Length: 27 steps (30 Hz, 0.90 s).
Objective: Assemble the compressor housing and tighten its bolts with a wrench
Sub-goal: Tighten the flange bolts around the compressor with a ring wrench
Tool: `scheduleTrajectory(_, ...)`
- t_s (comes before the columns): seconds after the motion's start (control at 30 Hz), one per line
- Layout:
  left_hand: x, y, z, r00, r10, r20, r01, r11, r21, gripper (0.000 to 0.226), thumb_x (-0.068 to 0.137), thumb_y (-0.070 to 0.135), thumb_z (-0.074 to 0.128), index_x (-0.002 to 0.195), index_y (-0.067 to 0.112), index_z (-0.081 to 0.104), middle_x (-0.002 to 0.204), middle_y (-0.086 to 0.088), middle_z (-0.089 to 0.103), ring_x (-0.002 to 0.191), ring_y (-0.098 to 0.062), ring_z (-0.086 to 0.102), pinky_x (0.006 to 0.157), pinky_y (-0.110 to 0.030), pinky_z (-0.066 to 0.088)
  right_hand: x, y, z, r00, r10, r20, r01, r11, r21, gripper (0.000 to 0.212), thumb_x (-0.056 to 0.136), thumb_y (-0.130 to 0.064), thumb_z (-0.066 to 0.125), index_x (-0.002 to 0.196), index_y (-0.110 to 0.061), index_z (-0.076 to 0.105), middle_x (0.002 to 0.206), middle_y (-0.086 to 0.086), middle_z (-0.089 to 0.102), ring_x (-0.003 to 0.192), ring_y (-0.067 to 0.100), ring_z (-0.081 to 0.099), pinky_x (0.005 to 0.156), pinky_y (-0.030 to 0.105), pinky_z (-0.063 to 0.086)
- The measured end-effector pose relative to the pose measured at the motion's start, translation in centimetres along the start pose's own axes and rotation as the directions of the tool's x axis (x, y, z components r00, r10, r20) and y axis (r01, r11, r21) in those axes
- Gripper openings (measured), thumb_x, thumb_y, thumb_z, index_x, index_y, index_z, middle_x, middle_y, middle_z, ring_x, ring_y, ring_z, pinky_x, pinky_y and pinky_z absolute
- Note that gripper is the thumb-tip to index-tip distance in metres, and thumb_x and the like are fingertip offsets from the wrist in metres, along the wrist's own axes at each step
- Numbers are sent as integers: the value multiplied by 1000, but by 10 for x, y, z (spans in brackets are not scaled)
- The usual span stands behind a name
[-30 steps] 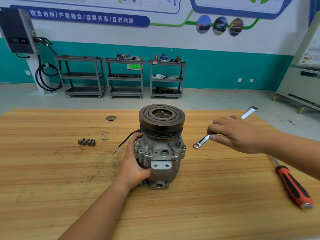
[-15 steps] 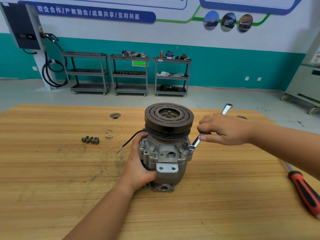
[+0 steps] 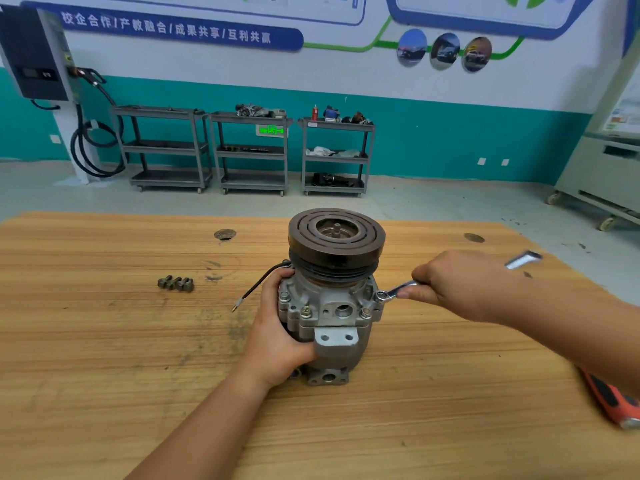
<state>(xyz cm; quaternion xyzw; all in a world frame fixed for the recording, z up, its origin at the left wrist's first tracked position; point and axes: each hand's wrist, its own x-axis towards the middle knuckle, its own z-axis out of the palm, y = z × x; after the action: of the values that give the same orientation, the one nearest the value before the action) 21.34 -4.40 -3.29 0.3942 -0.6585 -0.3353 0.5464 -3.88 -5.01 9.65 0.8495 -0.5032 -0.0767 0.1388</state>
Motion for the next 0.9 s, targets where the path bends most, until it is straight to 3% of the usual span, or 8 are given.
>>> scheduleTrajectory(0.2,-2,8,2,998,-53,-23,53,998,21,105,52,12,93,111,72,29,114,23,61,102,11,58,77,-1,42,-14,-29,5,957,291,-5,-291,957,3,65,80,-73,11,65,-21,47,63,-5,51,55,11,47,43,25,30)
scheduleTrajectory(0.37,-9,19,5,992,-112,-61,115,991,65,102,49,29,93,119,61,26,122,19,56,106,12,54,79,-1,41,-16,-8,-6,970,230,-73,-217,964,157,70,73,-74,11,73,-20,56,63,-2,53,58,13,49,52,29,39)
scheduleTrajectory(0.43,-10,25,9,988,-120,-100,129,987,94,101,44,38,92,117,61,25,122,22,52,110,7,52,81,-4,38,-24,6,-15,966,240,-100,-206,941,270,62,72,-71,14,71,-23,53,62,-2,52,57,13,47,53,29,36)
scheduleTrajectory(0.53,-19,35,29,962,-124,-243,161,978,135,99,36,53,82,118,53,26,126,18,41,113,2,43,90,-13,36,-43,4,-17,985,175,-2,-166,939,302,42,82,-64,19,75,-31,45,66,-7,50,58,6,45,51,20,29)
scheduleTrajectory(0.6,-26,38,48,923,-110,-370,183,969,168,107,38,50,80,130,40,27,127,16,33,117,1,33,100,-25,34,-53,-12,-10,992,123,40,-129,934,333,26,91,-56,25,80,-38,39,70,-10,50,63,3,45,52,18,29)
scheduleTrajectory(0.7,-33,48,67,883,-117,-455,224,956,190,115,48,32,90,142,20,25,135,1,28,128,-15,27,109,-36,28,-59,-35,-9,995,98,-34,-79,927,368,20,96,-48,27,89,-37,42,69,-13,48,64,0,43,52,18,29)
scheduleTrajectory(0.8,-42,53,72,900,-102,-423,213,952,222,113,56,22,91,145,8,22,142,-14,26,133,-17,20,111,-27,18,-59,-43,-14,990,102,-101,-63,940,334,29,96,-49,26,92,-30,47,69,-11,48,63,4,43,56,26,34)
scheduleTrajectory(0.9,-59,57,69,937,-33,-346,117,968,224,109,64,18,87,146,16,15,151,-14,19,143,-21,12,114,-17,12,-59,-45,-17,993,71,-97,-43,965,258,32,96,-51,26,83,-30,45,67,-10,47,59,4,41,53,27,32)
